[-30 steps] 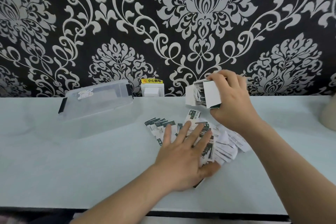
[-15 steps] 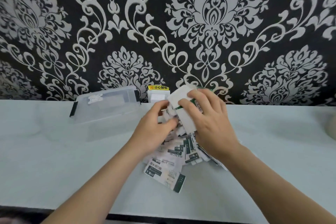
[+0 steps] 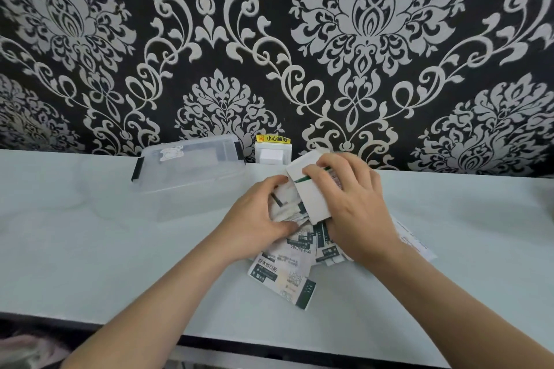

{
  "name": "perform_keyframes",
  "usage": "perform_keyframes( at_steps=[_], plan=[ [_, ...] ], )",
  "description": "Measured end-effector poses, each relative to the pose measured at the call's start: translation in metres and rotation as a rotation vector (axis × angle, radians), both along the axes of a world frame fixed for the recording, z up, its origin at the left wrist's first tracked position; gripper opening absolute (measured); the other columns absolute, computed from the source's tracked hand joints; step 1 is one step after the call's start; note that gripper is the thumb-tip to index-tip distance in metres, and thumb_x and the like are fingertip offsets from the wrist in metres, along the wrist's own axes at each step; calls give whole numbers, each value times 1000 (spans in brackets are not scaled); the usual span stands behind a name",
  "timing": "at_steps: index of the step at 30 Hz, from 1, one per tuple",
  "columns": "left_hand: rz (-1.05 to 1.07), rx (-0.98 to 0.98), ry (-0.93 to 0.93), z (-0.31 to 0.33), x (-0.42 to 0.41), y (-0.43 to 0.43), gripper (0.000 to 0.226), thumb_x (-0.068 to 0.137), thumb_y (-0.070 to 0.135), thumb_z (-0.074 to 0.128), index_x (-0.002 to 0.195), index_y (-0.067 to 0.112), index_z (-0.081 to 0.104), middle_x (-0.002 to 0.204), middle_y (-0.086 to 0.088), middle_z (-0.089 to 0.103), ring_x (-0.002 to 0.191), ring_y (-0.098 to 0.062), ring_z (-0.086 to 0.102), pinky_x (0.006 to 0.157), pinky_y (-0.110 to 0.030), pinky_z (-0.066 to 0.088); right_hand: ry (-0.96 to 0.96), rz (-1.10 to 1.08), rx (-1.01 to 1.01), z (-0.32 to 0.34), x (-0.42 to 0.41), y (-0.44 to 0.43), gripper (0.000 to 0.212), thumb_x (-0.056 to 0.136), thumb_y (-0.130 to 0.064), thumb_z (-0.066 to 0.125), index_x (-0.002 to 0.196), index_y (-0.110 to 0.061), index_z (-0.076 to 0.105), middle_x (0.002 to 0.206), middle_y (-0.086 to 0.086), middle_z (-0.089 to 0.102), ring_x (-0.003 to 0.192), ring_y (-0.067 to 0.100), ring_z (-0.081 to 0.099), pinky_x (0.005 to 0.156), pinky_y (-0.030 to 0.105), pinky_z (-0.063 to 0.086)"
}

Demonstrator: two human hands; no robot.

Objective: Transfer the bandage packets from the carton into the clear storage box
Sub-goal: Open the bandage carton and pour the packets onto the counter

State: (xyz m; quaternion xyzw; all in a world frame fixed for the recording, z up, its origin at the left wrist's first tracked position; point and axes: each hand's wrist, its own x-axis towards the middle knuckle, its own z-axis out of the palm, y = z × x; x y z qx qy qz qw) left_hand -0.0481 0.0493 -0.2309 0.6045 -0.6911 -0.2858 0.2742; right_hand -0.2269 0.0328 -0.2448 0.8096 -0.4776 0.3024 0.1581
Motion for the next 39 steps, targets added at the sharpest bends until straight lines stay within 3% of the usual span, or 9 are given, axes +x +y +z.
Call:
perform_keyframes(
  at_steps=[10,15,19,23,24,26,28,33,39],
  plan=[
    [21,-22,15,1,34,-6,50,76,21,81,116,38,57,117,14,62,112,-9,57,101,-33,44,-27,-5,68,-3,3,0,86,48,5,76,124,-22,46,127,1,43,123,27,36,90,42,37],
    [102,-40,-94,12,53,1,50,82,2,69,119,33,58,113,10,63,108,-9,57,88,-21,41,-29,5,57,-5,7,3,86,44,10,72,122,-18,49,126,5,47,123,29,35,91,46,39],
    [86,-152,-530,26,53,11,47,87,7,57,130,24,54,133,2,58,120,-21,53,98,-33,42,-19,-31,16,-4,8,3,87,43,15,67,121,-18,48,126,6,46,124,29,35,90,45,37],
    [55,-532,-339,37,37,18,41,84,8,48,116,24,67,123,6,65,116,-19,56,95,-44,48,-57,-75,-35,1,2,2,86,44,17,60,122,-17,48,126,6,43,123,31,34,89,46,37],
    [-12,-524,-353,36,28,19,37,89,22,51,124,26,62,132,7,60,124,-16,51,101,-45,45,-71,-77,-39,1,1,2,86,45,16,60,123,-17,48,126,5,42,123,31,34,89,47,37],
    [-132,-265,-554,23,12,18,72,88,56,52,150,27,27,158,7,24,144,-15,20,117,-45,25,-96,-61,-35,0,0,2,86,46,14,61,123,-19,46,126,3,40,122,30,35,87,46,39],
    [-163,-103,-717,6,3,13,98,82,70,49,153,28,-4,162,4,-5,149,-19,2,119,-49,16,-115,-32,-31,-2,0,3,85,47,12,64,123,-20,46,126,1,40,122,30,36,88,44,39],
    [-124,-229,-614,-7,4,7,64,94,18,48,151,23,20,153,1,37,130,-23,45,99,-34,40,-203,5,7,-4,-7,4,81,52,12,64,124,-20,47,127,0,39,121,29,35,85,41,38],
    [47,-260,-336,-1,14,7,54,99,10,44,149,23,30,137,-6,55,107,-23,58,91,-31,45,-319,7,44,2,-32,-5,76,60,3,75,125,-20,45,129,5,42,118,29,36,91,45,41]
  ],
)
